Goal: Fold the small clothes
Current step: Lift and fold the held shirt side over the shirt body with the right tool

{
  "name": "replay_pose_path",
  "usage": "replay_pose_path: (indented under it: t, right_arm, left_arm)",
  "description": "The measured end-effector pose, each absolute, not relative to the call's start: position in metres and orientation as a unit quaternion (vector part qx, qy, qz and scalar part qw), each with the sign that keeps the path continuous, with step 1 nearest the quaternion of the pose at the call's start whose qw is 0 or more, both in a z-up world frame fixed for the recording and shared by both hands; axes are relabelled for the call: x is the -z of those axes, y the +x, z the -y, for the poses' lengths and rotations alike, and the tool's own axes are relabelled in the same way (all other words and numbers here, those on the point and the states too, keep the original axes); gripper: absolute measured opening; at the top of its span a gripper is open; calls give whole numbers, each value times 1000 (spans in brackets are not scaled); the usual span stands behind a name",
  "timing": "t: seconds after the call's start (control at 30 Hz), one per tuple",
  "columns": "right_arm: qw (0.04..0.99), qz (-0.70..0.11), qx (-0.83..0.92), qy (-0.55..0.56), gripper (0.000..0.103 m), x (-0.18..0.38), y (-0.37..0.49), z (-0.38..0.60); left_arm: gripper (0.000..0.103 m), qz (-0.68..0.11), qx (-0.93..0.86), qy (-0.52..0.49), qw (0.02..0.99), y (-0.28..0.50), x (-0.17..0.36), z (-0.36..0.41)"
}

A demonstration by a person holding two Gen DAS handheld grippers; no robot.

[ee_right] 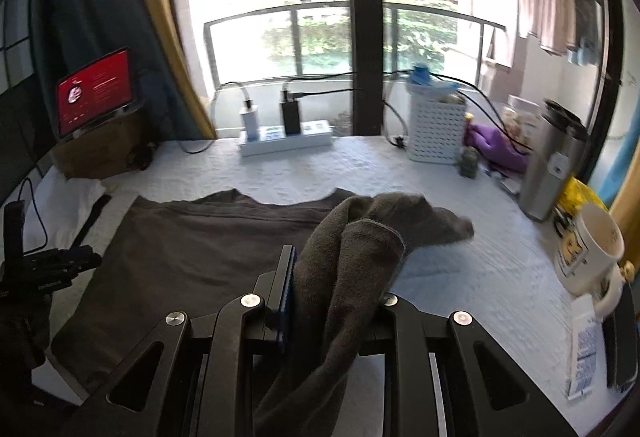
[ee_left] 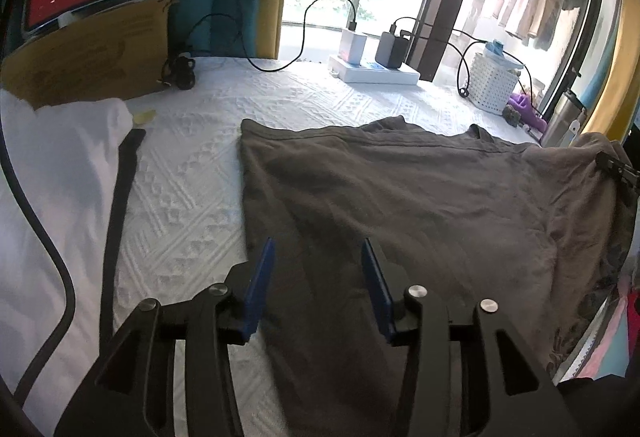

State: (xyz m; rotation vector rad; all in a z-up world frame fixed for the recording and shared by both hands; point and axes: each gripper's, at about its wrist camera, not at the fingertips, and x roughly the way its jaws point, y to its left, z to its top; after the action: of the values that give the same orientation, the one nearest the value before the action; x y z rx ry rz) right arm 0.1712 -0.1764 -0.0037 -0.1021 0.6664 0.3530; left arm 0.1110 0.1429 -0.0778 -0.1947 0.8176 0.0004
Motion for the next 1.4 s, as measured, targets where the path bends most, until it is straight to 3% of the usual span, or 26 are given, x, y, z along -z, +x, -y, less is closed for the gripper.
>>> replay_pose_path:
  t: [0.33,0.77,1.4]
  right_arm:
    - [905,-325,-264,-81,23,7,162,102]
    - [843,-362,-378,-125,23,56,129,-2]
    - [801,-405,-407,-170,26,109,99,-50]
  left_arm:
    - [47,-401,-7,-95,911,88,80,-152]
    - [48,-402,-24,-107,909,61,83,-164]
    - [49,-412,-38,-122,902,41,91,-176]
